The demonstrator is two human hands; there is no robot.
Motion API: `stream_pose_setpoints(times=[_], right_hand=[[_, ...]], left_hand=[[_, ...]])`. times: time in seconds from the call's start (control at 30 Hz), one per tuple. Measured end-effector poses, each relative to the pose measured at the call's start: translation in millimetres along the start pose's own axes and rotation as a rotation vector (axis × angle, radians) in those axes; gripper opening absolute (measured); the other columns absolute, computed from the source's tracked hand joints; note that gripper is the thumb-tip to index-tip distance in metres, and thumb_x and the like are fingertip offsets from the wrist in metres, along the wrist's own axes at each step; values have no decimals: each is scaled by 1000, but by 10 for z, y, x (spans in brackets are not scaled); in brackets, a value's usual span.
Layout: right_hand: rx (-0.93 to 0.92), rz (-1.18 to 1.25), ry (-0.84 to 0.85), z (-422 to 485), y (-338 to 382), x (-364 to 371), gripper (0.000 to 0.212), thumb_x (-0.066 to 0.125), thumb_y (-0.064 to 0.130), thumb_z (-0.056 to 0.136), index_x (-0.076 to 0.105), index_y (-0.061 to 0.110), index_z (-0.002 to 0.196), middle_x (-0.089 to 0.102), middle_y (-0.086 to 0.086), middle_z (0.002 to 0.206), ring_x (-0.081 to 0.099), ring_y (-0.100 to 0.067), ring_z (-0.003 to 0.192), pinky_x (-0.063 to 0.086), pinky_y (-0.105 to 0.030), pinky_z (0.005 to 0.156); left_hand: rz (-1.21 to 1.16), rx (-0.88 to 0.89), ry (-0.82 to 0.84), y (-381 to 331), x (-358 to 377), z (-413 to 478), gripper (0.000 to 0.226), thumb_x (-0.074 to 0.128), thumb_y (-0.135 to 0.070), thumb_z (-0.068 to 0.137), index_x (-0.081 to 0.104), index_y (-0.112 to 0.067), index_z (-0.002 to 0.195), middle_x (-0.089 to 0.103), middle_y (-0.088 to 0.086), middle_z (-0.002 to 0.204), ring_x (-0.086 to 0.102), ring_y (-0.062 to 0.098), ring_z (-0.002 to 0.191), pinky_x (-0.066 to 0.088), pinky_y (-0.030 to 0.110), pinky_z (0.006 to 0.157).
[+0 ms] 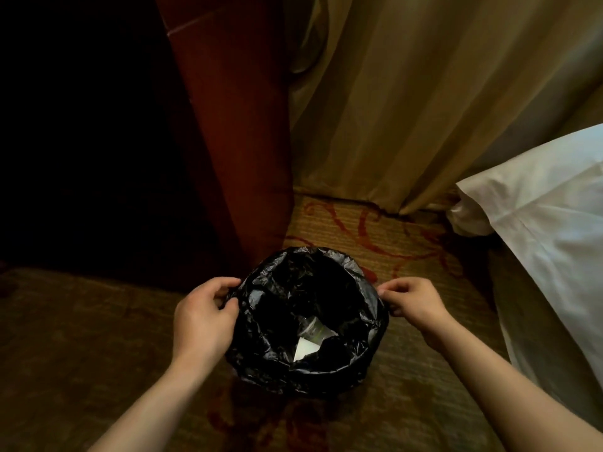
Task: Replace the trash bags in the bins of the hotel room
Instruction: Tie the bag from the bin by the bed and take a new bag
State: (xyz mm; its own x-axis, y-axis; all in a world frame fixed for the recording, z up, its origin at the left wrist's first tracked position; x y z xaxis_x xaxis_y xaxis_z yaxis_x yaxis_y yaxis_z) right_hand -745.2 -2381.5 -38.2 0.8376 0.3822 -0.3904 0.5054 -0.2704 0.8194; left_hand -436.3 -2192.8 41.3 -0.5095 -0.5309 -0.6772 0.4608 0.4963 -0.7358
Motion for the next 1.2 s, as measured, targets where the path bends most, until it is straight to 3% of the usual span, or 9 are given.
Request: stream_pose_setpoints(times=[0.13,0.27,0.4,0.5,0.57,0.73,0.9,1.03,1.2], right_hand=[[-146,189,40,-101,403,-217,11,72,0,84,76,10,87,75,-7,82,68,-16,74,54,-28,66],[-307,287,175,-303,733,-410,22,68,-9,79,74,5,95,68,-7,74,64,-16,70,52,-25,66],[-143,281,146,-228,554,-252,33,73,29,81,69,19,113,74,-8,96,68,-26,79,55,-38,66],[-122,86,122,-157,550,-73,37,69,46,86,69,24,116,76,1,103,73,-16,91,59,-39,78],[-176,39,128,-171,635,18,24,73,37,86,74,24,107,78,4,96,74,-13,89,60,-36,83],[-384,27,-82,-357,996,-107,15,79,3,76,70,15,77,71,-4,74,64,-14,68,52,-34,67],[-469,166,17,-579,1233,-198,21,80,-3,72,65,12,73,69,-13,77,63,-18,69,52,-37,66],[-459,167,82,-665,1242,-209,21,88,21,67,72,11,78,70,-7,73,64,-17,69,52,-32,68],[-488,117,-32,-640,1286,-271,16,84,24,75,73,13,73,72,-12,73,62,-14,66,49,-34,66]], left_hand=[[-199,80,-135,-122,-249,51,26,70,-10,87,69,-35,97,68,-9,86,65,10,79,57,26,68],[-227,314,-251,-428,-594,2,26,70,-7,86,71,-27,102,68,-15,98,63,-1,88,50,12,76],[-207,321,-157,-383,-487,-46,31,71,-5,85,69,-31,103,66,-16,99,61,-5,88,47,5,72],[-197,356,-133,-404,-430,-86,32,71,-5,85,69,-29,105,65,-18,101,61,-1,91,50,13,75],[-181,390,-121,-450,-427,-110,31,71,-6,85,69,-27,109,64,-19,105,60,-1,96,51,18,80],[-194,376,-154,-430,-507,-153,35,70,-6,86,68,-31,111,63,-18,107,60,0,97,51,16,79],[-379,155,7,-161,-374,-214,53,74,-15,84,55,-40,127,60,-19,116,58,-7,104,46,12,84],[-335,-203,225,304,-144,-457,90,82,-45,72,33,-39,147,46,-13,142,47,12,128,39,40,107],[-529,-593,462,495,330,-907,53,80,-16,77,53,-16,123,71,2,114,65,22,107,49,49,97]])
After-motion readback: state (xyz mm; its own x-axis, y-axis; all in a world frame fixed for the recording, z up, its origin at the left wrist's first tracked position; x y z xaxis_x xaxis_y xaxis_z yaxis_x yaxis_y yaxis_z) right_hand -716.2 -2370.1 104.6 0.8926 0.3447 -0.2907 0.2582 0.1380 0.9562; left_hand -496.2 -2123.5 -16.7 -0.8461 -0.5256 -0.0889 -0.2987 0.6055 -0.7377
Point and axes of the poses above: each hand's wrist, its own z-axis towards the middle knuckle, its own x-axis out of the palm, y = z × x, the point moved 9 cm from there along z, towards the middle knuckle
